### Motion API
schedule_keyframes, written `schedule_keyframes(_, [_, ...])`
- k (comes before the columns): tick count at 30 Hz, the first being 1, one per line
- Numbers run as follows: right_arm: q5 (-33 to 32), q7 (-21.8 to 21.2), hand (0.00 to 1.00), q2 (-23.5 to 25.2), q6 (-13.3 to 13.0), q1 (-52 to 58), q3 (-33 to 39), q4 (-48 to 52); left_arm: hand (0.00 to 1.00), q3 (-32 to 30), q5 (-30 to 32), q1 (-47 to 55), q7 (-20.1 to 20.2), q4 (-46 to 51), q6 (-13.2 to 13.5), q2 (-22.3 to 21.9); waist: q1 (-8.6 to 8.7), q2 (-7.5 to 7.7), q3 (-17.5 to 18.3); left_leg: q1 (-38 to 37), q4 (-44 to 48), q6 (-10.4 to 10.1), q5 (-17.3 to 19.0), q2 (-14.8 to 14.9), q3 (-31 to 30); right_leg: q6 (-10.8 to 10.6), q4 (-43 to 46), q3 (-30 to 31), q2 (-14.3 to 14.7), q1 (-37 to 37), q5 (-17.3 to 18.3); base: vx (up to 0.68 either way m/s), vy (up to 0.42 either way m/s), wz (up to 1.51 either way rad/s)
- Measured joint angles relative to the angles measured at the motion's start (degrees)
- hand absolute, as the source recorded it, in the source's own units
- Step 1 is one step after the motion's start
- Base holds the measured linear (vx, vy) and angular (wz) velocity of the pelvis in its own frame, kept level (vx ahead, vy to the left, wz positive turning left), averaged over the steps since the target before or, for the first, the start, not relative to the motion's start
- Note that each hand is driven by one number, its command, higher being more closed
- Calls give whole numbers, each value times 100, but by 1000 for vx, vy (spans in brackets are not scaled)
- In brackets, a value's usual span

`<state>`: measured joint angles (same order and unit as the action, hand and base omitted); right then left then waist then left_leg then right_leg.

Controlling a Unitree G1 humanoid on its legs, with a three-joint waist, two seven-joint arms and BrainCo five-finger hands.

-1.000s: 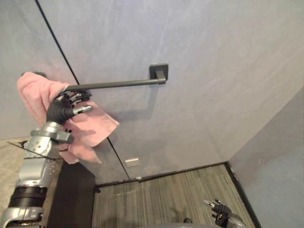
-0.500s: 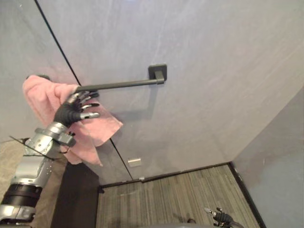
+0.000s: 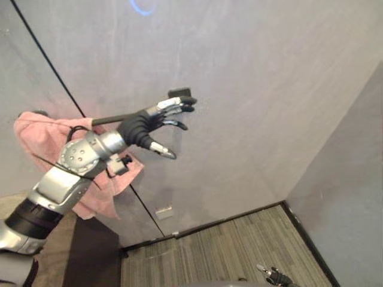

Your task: Organize washtable

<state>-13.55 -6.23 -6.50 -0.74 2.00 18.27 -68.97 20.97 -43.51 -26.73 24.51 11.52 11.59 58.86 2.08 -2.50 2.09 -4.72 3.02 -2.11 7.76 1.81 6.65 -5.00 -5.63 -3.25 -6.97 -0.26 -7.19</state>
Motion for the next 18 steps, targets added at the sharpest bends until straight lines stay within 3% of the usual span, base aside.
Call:
schedule_keyframes(5, [-71, 7, 0, 52, 8, 7, 169, -11, 0, 105, -210, -550, 20, -38, 26, 77, 19, 6, 5, -3, -1, 0, 0, 4, 7, -3, 1, 6, 5, 2, -2, -7, -6, 0])
schedule_keyframes(8, [-242, 11, 0, 73, 7, -16, 421, -12, 0, -334, -200, -590, -232, -327, 216, 0, 11, 15, 12, -4, -4, 0, -1, 4, -2, -4, 2, -1, 7, 9, -3, 0, 0, 0])
schedule_keyframes(11, [-379, 28, 0, 115, 4, -20, 674, -16, 0, -1476, -126, -554, -787, -960, 400, -417, -29, 53, 16, -74, -5, -1, -2, 3, -26, -7, 4, -30, 27, 98, -4, -11, -12, 2])
schedule_keyframes(12, [-428, 30, 0, 135, -2, -20, 675, -21, 0, -2123, -52, -451, -1196, -1156, 545, -630, -71, 83, 32, -138, -10, -9, 3, 14, -31, 4, 4, -34, 43, 159, 4, 0, 0, 0])
schedule_keyframes(16, [-435, 74, 0, 159, -22, -18, 629, 5, 0, -3052, 297, 32, -1867, -1200, 772, -714, -299, 205, 48, -141, -10, -10, 4, 19, -119, 18, 3, -116, 41, 210, 18, -34, -26, 9])
schedule_keyframes(18, [-404, 136, 0, 158, -50, -11, 510, 130, 0, -3631, 462, 482, -2025, -1198, 783, -714, -315, 256, 81, -86, -17, -11, 6, 18, -185, 38, 2, -173, 30, 204, 41, -47, -30, 15])
